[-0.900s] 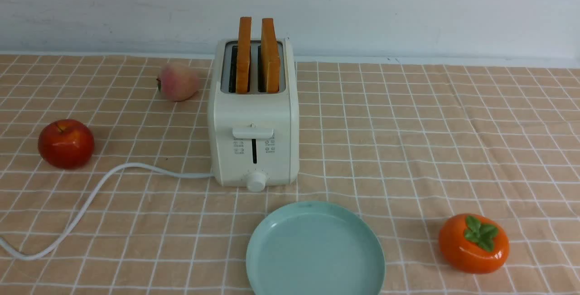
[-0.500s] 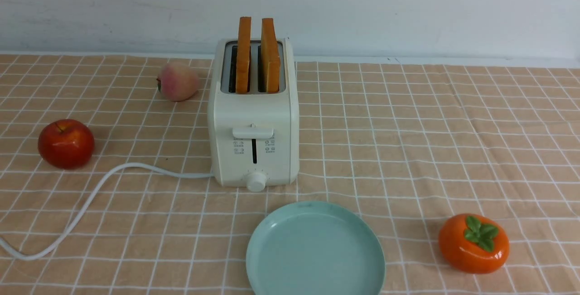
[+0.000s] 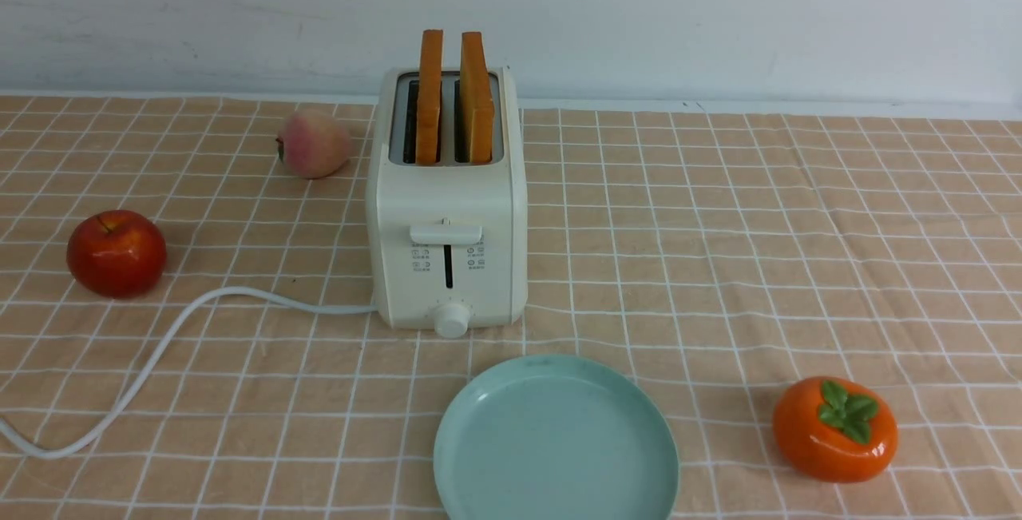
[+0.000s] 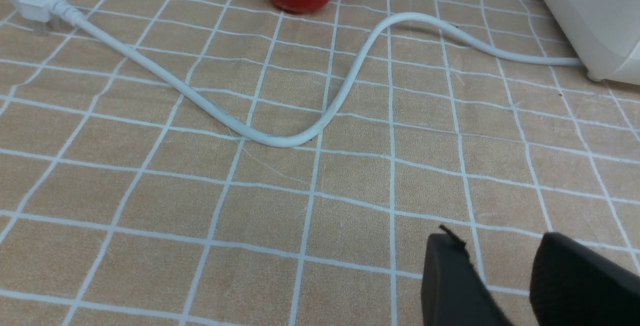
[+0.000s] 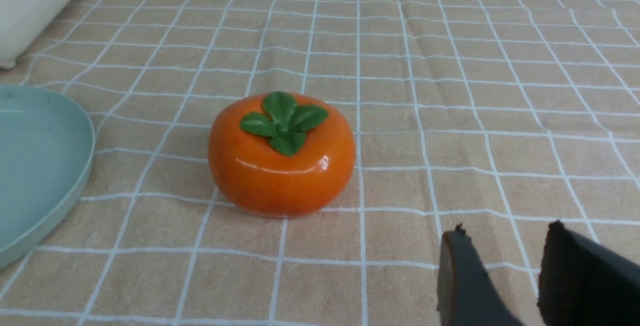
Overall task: Take toasted bread from bread machine on light coffee tablecloth place on plate.
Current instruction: 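Grasp the toast slice in the toaster and pull it up out of the slot with the right gripper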
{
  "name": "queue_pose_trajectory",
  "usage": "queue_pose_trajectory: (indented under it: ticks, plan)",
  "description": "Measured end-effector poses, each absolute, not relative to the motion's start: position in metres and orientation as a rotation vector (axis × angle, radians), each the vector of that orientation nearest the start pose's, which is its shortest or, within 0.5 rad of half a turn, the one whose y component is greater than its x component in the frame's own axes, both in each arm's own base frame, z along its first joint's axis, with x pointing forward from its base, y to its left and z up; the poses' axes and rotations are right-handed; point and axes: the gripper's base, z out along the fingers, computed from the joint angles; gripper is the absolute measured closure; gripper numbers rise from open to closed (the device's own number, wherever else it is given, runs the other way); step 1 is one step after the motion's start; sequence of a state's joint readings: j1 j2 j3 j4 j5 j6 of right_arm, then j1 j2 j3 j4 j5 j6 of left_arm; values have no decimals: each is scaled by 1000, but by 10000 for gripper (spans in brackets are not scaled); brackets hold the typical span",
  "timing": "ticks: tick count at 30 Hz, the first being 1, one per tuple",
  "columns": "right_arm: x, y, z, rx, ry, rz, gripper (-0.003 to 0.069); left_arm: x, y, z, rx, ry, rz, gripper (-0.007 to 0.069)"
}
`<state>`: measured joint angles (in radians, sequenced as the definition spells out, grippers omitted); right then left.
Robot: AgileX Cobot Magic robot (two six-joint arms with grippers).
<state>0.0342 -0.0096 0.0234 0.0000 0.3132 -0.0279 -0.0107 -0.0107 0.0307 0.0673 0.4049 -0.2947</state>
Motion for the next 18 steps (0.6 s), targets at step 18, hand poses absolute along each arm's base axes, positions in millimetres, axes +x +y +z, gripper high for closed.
queue_pose_trajectory:
  ticks: [18]
  plan:
    - [57,2,197,-49,1590,5,419,55,0,180,-231,1747,-197,386]
